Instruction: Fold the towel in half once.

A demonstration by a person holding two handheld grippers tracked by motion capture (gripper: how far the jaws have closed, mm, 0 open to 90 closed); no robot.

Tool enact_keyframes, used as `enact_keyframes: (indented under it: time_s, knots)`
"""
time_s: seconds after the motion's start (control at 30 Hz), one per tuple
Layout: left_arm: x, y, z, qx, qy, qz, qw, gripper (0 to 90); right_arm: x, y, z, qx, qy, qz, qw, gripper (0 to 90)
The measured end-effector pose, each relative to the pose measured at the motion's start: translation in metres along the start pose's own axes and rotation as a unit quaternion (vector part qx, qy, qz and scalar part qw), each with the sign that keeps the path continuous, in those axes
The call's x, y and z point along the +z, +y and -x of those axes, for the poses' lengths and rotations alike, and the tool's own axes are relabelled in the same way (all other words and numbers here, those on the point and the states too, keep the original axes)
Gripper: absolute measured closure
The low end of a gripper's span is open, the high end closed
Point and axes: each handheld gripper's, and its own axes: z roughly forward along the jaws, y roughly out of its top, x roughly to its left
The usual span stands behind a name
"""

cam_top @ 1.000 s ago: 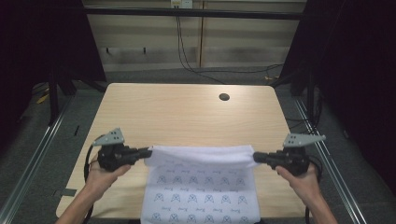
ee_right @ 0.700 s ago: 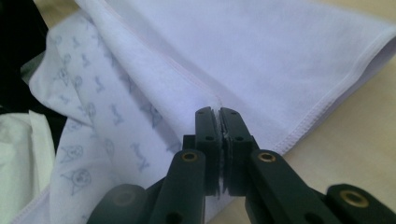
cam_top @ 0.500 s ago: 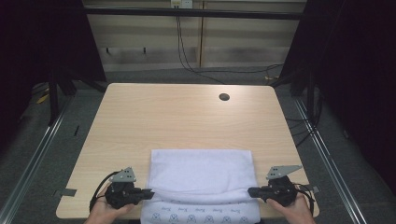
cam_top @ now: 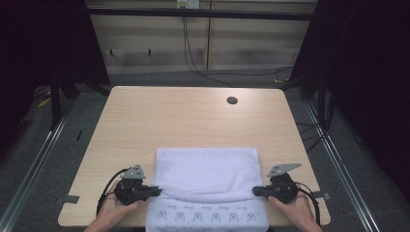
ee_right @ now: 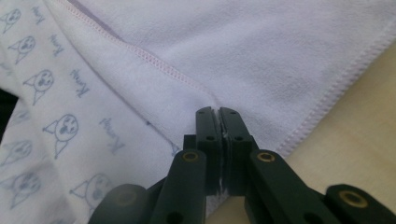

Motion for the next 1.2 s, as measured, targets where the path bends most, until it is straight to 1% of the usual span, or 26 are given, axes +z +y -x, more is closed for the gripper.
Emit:
enact_keyframes:
  time_s: [0.03,0.07,0.1,0.13,0.17,0.2,0.23,0.27,0.3,0.37,0.4,0.47,0.5,0.53,0.63,0.67,0.7,0.73,0.9,0.97,1.0,1.03,1.07,1.13,1.17,1.2]
  knots:
    - [0.001,0.006,-0.009,0.006,0.02,0.002,0.9998,87.2,0.003,0.006,0.004,0.0,-0.006,-0.001,1.0,87.7]
    - [0.001,0.006,-0.009,0.006,0.02,0.002,0.9998,87.2,0.005,0.01,0.007,-0.001,-0.01,0.0,0.9999,87.7]
    - [0.005,0.014,-0.019,0.008,0.039,0.003,0.9992,87.2,0.01,0.017,0.012,0.003,-0.009,0.002,1.0,87.7]
    - [0.005,0.014,-0.019,0.008,0.039,0.003,0.9992,87.3,0.012,0.021,0.015,0.001,-0.014,0.002,0.9999,87.7]
    - [0.008,0.019,-0.027,0.006,0.049,0.006,0.9987,87.3,0.012,0.021,0.015,0.001,-0.014,0.002,0.9999,87.7]
    - [0.01,0.024,-0.033,0.003,0.058,0.007,0.9983,87.3,0.016,0.028,0.02,0.0,-0.017,0.001,0.9999,87.7]
    - [0.015,0.033,-0.046,-0.006,0.072,0.011,0.9973,87.3,0.021,0.038,0.028,0.002,-0.026,-0.001,0.9997,87.7]
    - [0.015,0.033,-0.046,-0.006,0.072,0.011,0.9973,87.3,0.021,0.038,0.028,0.002,-0.026,-0.001,0.9997,87.7]
    - [0.017,0.037,-0.052,-0.01,0.073,0.014,0.9972,87.3,0.027,0.048,0.036,0.004,-0.032,0.002,0.9995,87.7]
    - [0.022,0.045,-0.065,-0.017,0.083,0.018,0.9962,87.3,0.03,0.053,0.041,0.001,-0.037,0.004,0.9993,87.8]
    - [0.024,0.049,-0.07,-0.02,0.087,0.019,0.9958,87.3,0.036,0.063,0.05,0.008,-0.049,0.006,0.9987,87.8]
    - [0.028,0.055,-0.079,-0.021,0.101,0.022,0.9944,87.3,0.039,0.068,0.054,0.013,-0.049,0.013,0.9986,87.8]
    - [0.029,0.059,-0.083,-0.016,0.111,0.023,0.9934,87.3,0.042,0.073,0.059,0.013,-0.053,0.015,0.9984,87.8]
    - [0.031,0.062,-0.087,-0.02,0.112,0.023,0.9933,87.3,0.045,0.078,0.063,0.016,-0.06,0.015,0.998,87.8]
    - [0.036,0.071,-0.098,-0.021,0.132,0.024,0.9908,87.3,0.054,0.094,0.075,0.016,-0.077,0.013,0.9968,87.8]
    - [0.038,0.073,-0.103,-0.029,0.133,0.034,0.9901,87.4,0.061,0.104,0.085,0.021,-0.084,0.019,0.9961,87.8]
    - [0.039,0.075,-0.108,-0.031,0.136,0.036,0.9896,87.4,0.061,0.104,0.085,0.021,-0.084,0.019,0.9961,87.8]
    - [0.04,0.077,-0.112,-0.031,0.139,0.04,0.989,87.4,0.067,0.113,0.094,0.032,-0.086,0.025,0.9955,87.8]
    - [0.047,0.087,-0.132,-0.035,0.157,0.051,0.9857,87.4,0.076,0.128,0.108,0.043,-0.095,0.037,0.9939,87.8]
    - [0.053,0.093,-0.143,-0.046,0.163,0.07,0.983,87.4,0.083,0.137,0.118,0.053,-0.104,0.047,0.992,87.8]
    - [0.053,0.093,-0.143,-0.046,0.163,0.07,0.983,87.4,0.083,0.137,0.118,0.053,-0.104,0.047,0.992,87.8]
    - [0.055,0.095,-0.148,-0.055,0.163,0.077,0.982,87.4,0.085,0.14,0.12,0.057,-0.112,0.051,0.9908,87.8]
    - [0.055,0.097,-0.152,-0.053,0.167,0.076,0.9816,87.3,0.088,0.143,0.122,0.058,-0.12,0.053,0.9897,87.8]
    - [0.058,0.101,-0.157,-0.067,0.172,0.082,0.9794,87.3,0.093,0.153,0.125,0.069,-0.135,0.052,0.9871,87.7]
    - [0.06,0.104,-0.16,-0.065,0.179,0.078,0.9786,87.3,0.095,0.155,0.127,0.072,-0.138,0.052,0.9864,87.6]
    - [0.06,0.104,-0.16,-0.065,0.179,0.078,0.9786,87.2,0.096,0.156,0.128,0.069,-0.141,0.056,0.9859,87.6]
